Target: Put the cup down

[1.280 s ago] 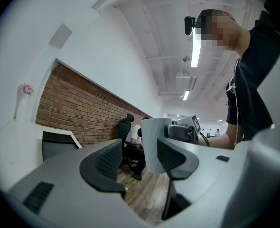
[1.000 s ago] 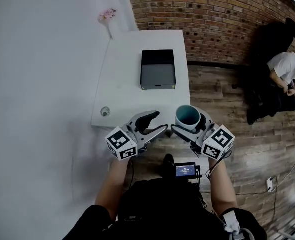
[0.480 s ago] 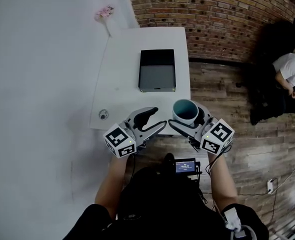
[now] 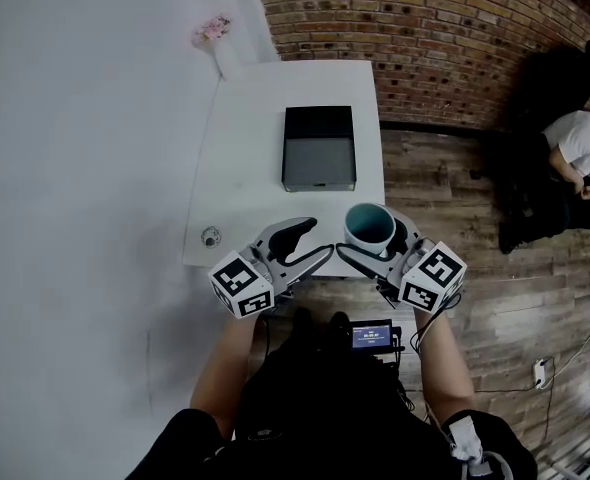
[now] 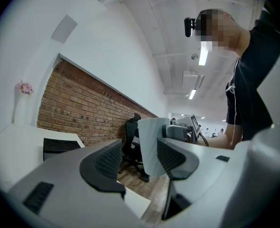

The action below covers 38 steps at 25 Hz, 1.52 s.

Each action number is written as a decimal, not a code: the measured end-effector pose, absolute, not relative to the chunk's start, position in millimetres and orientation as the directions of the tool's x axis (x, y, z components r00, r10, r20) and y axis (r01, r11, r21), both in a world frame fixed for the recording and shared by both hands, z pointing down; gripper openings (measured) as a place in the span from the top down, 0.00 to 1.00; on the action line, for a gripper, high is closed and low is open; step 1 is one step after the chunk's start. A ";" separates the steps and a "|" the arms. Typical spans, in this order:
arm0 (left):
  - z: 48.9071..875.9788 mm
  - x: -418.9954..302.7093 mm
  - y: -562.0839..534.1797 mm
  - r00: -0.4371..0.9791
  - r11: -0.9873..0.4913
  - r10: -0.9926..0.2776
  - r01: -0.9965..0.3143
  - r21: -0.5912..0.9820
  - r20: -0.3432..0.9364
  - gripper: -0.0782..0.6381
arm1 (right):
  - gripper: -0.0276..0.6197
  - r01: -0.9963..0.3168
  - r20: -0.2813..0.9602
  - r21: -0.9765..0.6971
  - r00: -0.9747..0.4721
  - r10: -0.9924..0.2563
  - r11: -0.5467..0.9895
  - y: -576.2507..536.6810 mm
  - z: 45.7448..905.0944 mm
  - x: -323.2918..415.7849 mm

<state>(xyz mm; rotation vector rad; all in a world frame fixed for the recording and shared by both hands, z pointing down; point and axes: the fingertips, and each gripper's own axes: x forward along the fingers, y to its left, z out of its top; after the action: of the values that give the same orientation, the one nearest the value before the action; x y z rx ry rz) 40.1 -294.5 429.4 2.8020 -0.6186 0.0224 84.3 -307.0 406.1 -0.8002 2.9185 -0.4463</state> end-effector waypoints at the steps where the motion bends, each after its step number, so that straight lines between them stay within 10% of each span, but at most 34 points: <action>1: 429.2 38.6 -296.3 0.910 -0.873 -0.409 -0.413 0.260 0.073 0.56 | 0.36 -0.491 -0.003 -0.298 -0.857 -0.515 0.818 -308.1 404.9 83.4; 38: 438.9 -18.4 -380.7 0.869 -0.840 -0.494 -0.482 0.247 0.018 0.65 | 0.35 -0.521 0.043 -0.199 -0.851 -0.524 0.830 -461.6 429.6 23.5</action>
<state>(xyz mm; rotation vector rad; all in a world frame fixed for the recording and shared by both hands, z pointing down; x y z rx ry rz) -18.4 -380.7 438.9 2.7981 -0.7423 -0.0674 23.5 -461.6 429.6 -0.8546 2.9920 -0.3194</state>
